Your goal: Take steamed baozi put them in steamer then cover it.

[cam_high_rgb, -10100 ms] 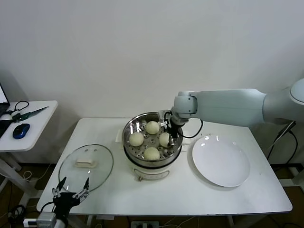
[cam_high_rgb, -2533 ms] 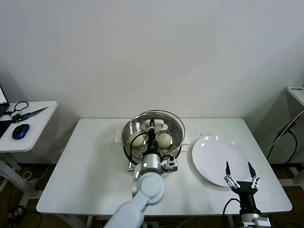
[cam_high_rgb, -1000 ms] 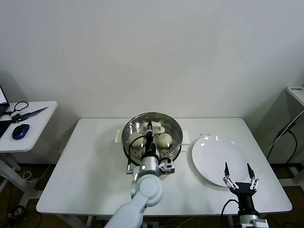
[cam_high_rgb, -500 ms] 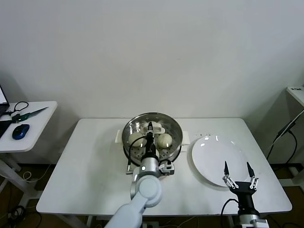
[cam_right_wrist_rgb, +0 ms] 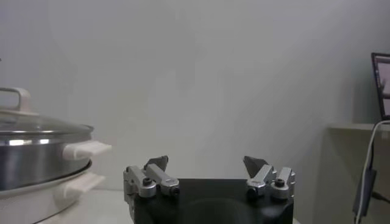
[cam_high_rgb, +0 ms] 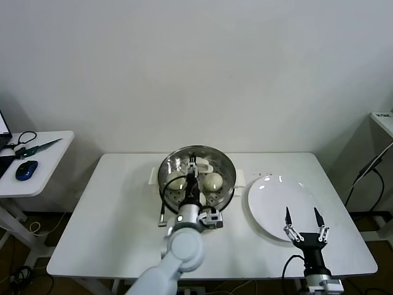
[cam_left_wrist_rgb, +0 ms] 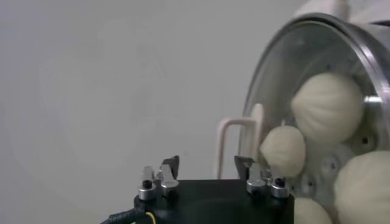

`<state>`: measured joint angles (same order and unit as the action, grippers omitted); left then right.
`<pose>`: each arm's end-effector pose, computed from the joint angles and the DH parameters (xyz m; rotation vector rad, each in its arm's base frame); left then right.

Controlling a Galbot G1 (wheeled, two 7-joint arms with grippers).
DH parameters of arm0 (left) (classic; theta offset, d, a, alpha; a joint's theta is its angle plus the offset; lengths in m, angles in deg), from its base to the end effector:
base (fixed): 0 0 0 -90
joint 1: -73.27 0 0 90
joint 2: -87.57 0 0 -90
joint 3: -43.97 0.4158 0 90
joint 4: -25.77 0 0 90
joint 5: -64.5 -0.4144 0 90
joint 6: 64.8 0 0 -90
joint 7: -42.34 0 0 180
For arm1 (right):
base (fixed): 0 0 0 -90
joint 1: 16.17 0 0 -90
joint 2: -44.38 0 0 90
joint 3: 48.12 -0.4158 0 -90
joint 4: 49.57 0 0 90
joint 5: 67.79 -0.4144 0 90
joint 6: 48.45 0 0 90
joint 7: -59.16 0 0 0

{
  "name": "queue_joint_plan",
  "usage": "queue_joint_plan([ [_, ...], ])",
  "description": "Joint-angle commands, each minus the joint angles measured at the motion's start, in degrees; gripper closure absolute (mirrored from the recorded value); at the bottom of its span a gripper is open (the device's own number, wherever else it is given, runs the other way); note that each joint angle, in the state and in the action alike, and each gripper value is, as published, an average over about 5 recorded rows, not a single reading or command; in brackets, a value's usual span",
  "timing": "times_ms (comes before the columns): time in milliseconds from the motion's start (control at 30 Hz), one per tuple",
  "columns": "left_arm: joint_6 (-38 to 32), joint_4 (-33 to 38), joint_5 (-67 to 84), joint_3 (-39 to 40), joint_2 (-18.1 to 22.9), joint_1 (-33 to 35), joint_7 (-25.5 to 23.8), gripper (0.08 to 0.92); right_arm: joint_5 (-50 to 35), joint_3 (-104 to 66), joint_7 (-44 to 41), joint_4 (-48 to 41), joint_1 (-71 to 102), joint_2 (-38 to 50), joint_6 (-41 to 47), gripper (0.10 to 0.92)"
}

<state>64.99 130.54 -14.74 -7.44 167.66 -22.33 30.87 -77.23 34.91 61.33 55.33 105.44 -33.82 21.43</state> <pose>0.3457 -0.1928 -0.3163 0.0578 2.3575 2.0668 0.1851 -0.1108 -0.4577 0.1177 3.0581 -0.1230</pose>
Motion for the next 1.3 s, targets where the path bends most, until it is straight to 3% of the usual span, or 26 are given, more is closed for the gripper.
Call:
queue_joint_plan([
  [33, -3.2, 15.5, 24.0, -3.1, -6.7, 3.5, 4.6, 0.322, -1.3, 1.2, 2.6, 0.3, 0.3, 0.7, 6.5, 0.203],
  [233, -14.9, 18.6, 42.1, -11.2, -7.8, 12.2, 10.7, 0.189, -1.7, 2.0, 3.4, 0.3, -0.2, 1.7, 6.5, 0.203],
  [400, -22.7, 21.9, 57.6, -18.5, -7.1, 19.1, 15.2, 0.178, -1.6, 2.6, 2.7, -0.1, -1.0, 1.5, 5.1, 0.203],
  [533, -28.4, 22.7, 70.9, -30.1, -5.2, 24.1, 16.8, 0.177, -1.3, 2.6, 1.8, -1.1, -1.2, 1.4, 3.2, 0.203],
  [767, -38.2, 16.2, 91.7, -46.3, -8.0, 33.6, 16.0, 0.177, -2.4, 2.1, 0.1, -4.6, -1.7, 2.0, -0.1, 0.203],
  [1033, -48.4, 5.3, 96.5, -46.2, -9.2, 37.7, 15.3, 0.177, -5.4, 2.4, -1.3, -6.2, -1.5, 2.4, -1.3, 0.203],
  [1300, -51.7, 1.5, 95.5, -43.6, -8.0, 37.7, 15.2, 0.177, -6.4, 2.4, -1.3, -6.1, -0.9, 2.7, -0.6, 0.203],
])
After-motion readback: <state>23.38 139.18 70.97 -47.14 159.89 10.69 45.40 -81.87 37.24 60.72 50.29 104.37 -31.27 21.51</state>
